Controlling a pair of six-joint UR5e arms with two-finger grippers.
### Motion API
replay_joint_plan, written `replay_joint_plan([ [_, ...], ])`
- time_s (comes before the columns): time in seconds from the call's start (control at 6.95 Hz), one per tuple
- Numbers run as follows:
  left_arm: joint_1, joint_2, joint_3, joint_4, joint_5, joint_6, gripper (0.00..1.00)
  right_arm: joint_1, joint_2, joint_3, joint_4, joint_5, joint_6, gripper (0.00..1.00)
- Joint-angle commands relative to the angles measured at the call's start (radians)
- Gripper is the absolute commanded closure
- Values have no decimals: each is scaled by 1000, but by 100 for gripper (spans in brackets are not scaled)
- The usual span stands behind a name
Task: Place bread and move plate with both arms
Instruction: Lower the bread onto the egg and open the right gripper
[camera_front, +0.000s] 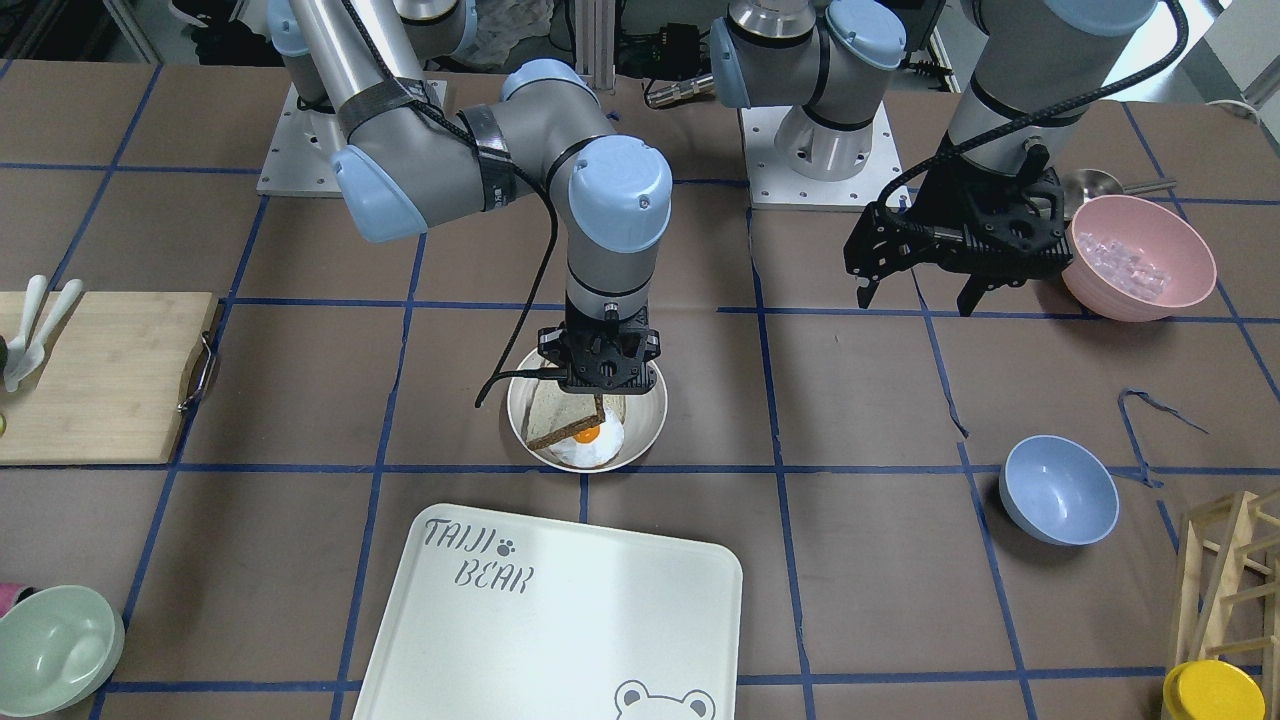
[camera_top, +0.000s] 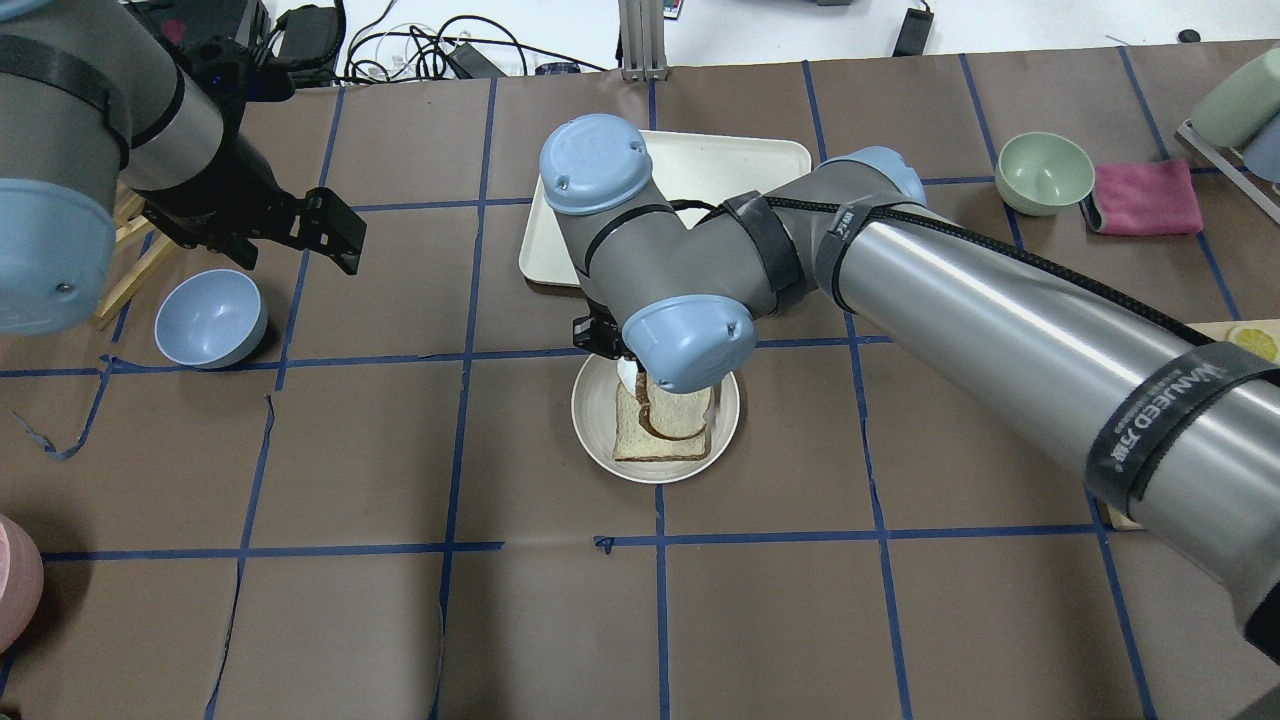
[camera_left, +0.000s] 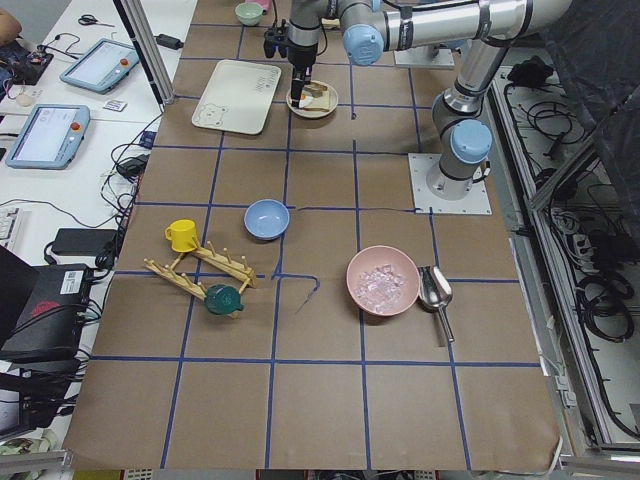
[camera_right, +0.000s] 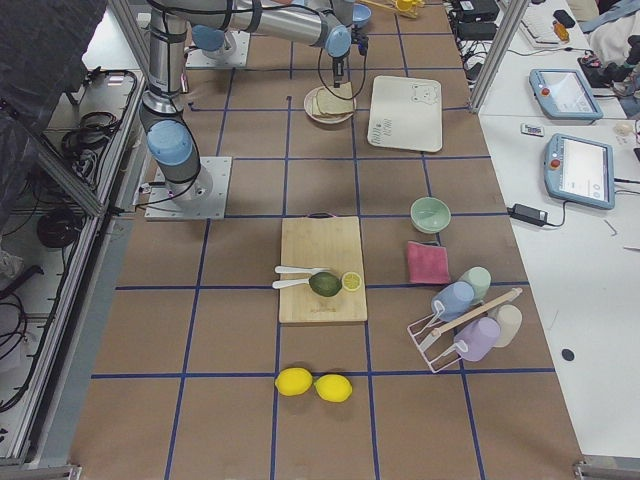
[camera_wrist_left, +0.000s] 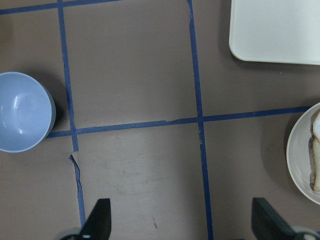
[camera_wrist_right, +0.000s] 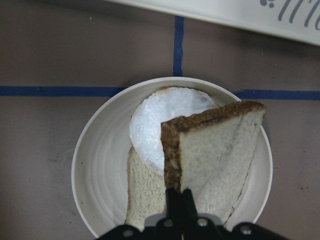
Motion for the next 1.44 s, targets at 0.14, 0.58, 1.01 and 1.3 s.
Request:
replay_joint_plan([
  [0.14, 4, -5, -2, 3, 0, 7, 0, 12, 8, 6, 8, 0, 30, 100],
  [0.58, 7, -20, -2, 3, 1, 4, 0, 12, 8, 20, -8, 1, 37, 68],
  [1.01, 8, -75, -38, 3, -11, -1, 0, 9, 2, 11, -77, 156, 48, 29],
  [1.3, 8, -85, -72, 4, -7, 2, 0, -104, -47, -47, -4, 143, -48, 9],
])
